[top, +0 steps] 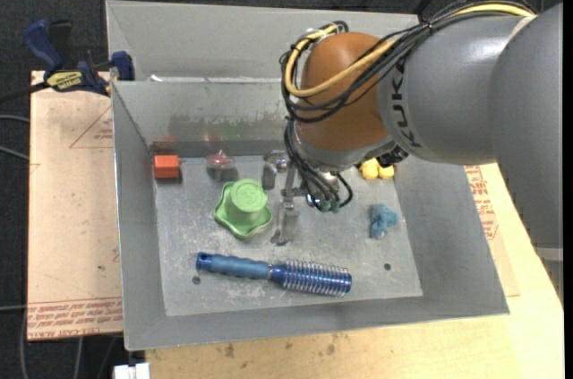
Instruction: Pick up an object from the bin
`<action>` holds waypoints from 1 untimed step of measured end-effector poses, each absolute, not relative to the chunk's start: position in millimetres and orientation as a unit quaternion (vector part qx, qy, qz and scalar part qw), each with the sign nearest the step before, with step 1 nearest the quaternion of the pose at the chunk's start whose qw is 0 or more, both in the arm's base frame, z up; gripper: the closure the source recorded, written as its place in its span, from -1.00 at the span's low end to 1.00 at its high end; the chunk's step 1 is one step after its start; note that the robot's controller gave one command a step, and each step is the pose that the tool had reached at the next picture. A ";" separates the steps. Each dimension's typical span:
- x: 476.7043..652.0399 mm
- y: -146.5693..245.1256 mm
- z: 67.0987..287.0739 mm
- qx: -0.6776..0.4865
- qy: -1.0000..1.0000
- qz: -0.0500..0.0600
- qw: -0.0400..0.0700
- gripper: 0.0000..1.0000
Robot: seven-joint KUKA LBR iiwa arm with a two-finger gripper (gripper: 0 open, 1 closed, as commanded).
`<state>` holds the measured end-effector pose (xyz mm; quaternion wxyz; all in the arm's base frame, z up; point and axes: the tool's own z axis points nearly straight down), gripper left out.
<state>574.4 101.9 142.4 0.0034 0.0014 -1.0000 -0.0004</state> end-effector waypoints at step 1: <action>522.7 131.1 97.5 0.021 -1.000 -0.002 -0.006 -1.00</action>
Offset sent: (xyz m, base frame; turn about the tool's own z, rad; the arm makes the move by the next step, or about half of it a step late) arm -0.0819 0.0403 -0.0724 -0.0523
